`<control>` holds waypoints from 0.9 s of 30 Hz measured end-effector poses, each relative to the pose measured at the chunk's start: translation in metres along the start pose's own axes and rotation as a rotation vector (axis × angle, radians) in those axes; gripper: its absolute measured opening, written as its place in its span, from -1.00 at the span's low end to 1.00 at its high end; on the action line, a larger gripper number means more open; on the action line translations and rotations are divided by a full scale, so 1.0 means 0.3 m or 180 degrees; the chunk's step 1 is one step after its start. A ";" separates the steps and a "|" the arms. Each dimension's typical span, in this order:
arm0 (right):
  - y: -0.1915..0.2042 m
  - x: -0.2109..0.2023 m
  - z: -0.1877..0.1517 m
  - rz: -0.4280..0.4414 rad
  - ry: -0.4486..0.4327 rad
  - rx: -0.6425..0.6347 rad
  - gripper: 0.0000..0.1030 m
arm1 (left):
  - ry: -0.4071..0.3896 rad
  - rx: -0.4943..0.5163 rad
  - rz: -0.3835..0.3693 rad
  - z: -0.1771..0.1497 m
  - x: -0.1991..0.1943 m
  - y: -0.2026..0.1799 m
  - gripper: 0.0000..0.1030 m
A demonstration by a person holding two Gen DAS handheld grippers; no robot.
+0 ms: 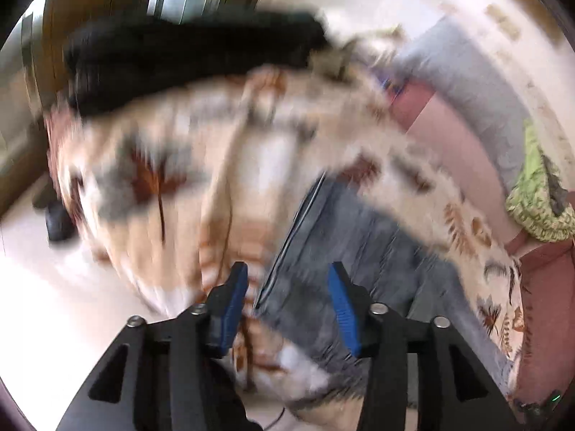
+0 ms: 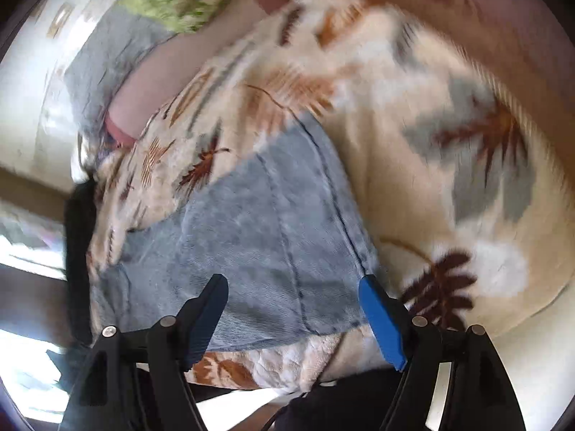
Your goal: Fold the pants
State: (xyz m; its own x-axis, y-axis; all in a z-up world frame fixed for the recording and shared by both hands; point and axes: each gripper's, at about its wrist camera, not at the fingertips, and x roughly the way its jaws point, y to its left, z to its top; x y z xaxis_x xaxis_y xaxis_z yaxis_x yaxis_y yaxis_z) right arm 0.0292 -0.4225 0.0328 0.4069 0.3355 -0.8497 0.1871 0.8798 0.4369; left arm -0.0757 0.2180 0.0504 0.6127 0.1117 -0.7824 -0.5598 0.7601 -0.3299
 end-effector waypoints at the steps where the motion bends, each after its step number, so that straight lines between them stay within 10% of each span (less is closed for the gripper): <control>1: 0.049 -0.012 0.003 0.0047 -0.0058 -0.0096 0.52 | -0.0092 0.0112 -0.0038 0.011 -0.025 -0.034 0.15; 7: 0.356 0.133 0.040 0.0476 0.0078 -0.0725 0.56 | 0.0077 0.0877 -0.0498 -0.027 0.081 -0.288 0.19; 11: 0.287 0.385 0.015 -0.0139 0.0666 -0.0534 0.61 | 0.0774 0.1106 0.0223 -0.126 0.375 -0.253 0.22; 20: 0.750 0.289 0.118 0.0173 0.0198 -0.1377 0.61 | -0.0144 0.1281 -0.0070 -0.011 0.180 -0.348 0.41; 27: 1.190 0.701 0.108 0.0304 0.0583 -0.2108 0.59 | 0.0446 0.1282 0.0255 -0.060 0.436 -0.296 0.50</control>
State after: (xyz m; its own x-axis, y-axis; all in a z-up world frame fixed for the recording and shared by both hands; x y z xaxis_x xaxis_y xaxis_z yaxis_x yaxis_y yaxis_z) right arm 0.2105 -0.0486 0.0198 0.2261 0.4219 -0.8780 -0.4508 0.8443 0.2896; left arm 0.0439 0.1535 -0.0321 0.4791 0.1136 -0.8704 -0.3230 0.9448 -0.0545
